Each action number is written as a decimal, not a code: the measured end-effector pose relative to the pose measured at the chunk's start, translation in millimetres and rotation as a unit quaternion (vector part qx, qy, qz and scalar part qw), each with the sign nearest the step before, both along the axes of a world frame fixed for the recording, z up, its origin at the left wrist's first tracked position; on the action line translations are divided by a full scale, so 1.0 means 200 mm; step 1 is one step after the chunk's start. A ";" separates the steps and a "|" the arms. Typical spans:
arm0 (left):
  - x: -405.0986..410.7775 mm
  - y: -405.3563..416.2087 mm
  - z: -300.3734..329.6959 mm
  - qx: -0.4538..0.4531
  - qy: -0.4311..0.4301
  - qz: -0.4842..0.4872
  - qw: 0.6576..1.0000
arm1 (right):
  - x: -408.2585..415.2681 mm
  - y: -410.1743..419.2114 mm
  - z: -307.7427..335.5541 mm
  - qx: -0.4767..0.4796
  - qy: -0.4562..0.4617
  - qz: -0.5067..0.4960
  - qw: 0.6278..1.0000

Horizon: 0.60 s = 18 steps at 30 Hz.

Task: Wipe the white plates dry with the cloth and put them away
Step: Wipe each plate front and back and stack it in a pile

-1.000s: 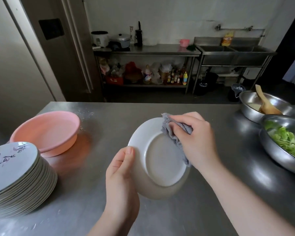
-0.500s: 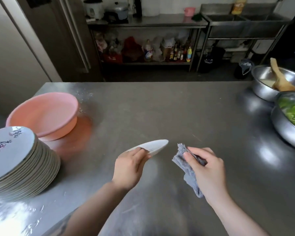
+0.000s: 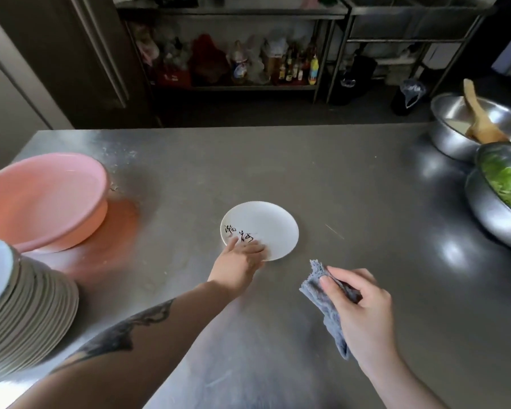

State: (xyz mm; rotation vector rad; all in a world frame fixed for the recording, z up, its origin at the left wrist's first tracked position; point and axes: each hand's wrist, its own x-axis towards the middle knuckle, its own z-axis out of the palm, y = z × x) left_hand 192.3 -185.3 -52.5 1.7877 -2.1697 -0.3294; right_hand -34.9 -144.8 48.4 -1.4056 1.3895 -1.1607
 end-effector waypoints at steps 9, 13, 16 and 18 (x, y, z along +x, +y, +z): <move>-0.13 0.21 0.10 0.007 0.126 0.185 0.975 | -0.02 0.04 0.00 -0.016 0.008 0.068 0.998; -0.19 0.54 0.36 -0.135 0.281 0.326 0.893 | 0.07 0.05 0.04 -0.072 0.015 0.149 0.986; -0.16 0.83 0.54 -0.209 0.291 0.396 0.846 | 0.21 0.09 0.10 -0.137 0.020 0.230 0.963; -0.10 1.01 0.63 -0.238 0.270 0.436 0.825 | 0.33 0.13 0.15 -0.189 0.029 0.278 0.941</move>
